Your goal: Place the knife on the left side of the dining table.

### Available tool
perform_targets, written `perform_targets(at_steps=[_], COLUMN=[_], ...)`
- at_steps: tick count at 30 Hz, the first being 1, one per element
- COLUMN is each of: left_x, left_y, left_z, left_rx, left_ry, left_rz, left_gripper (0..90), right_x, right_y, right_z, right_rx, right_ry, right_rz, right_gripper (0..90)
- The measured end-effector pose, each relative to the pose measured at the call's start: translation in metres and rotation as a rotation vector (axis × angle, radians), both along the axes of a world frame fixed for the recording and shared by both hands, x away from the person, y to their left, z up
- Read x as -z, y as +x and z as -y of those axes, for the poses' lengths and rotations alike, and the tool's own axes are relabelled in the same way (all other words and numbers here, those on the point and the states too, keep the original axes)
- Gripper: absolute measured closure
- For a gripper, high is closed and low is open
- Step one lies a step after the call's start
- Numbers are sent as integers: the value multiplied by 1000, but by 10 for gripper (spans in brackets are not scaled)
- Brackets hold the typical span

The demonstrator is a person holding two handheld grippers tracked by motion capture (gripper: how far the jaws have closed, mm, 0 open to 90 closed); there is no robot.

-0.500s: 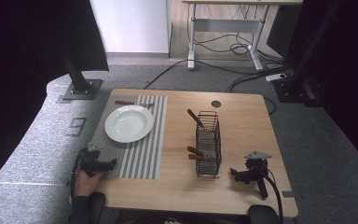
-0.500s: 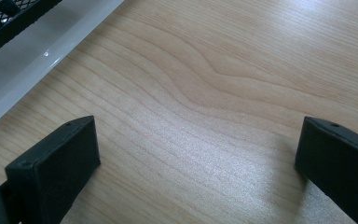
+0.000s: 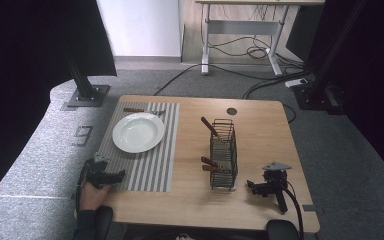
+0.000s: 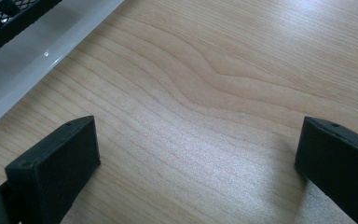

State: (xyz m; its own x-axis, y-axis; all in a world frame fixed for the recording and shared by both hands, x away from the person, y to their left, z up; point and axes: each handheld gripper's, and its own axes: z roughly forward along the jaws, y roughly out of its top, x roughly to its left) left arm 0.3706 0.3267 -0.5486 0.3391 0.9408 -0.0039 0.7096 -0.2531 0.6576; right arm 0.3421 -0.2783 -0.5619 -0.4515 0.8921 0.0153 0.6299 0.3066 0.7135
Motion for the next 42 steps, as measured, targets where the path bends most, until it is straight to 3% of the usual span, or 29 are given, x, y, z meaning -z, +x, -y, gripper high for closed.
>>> perform_targets(at_steps=[18, 22, 30, 42], left_x=[-6, -11, -29, -57], left_y=[0, 1, 7, 15], left_z=[5, 10, 21, 37], left_rx=[13, 25, 49, 88], left_ry=[-2, 2, -34, -19], left_rz=[-9, 1, 14, 37], left_gripper=[0, 0, 0, 0], right_x=[0, 0, 0, 0], right_y=[0, 0, 0, 0], right_z=[0, 0, 0, 0], right_rx=[0, 0, 0, 0], right_ry=[0, 0, 0, 0], right_rz=[0, 0, 0, 0], right_gripper=[0, 0, 0, 0])
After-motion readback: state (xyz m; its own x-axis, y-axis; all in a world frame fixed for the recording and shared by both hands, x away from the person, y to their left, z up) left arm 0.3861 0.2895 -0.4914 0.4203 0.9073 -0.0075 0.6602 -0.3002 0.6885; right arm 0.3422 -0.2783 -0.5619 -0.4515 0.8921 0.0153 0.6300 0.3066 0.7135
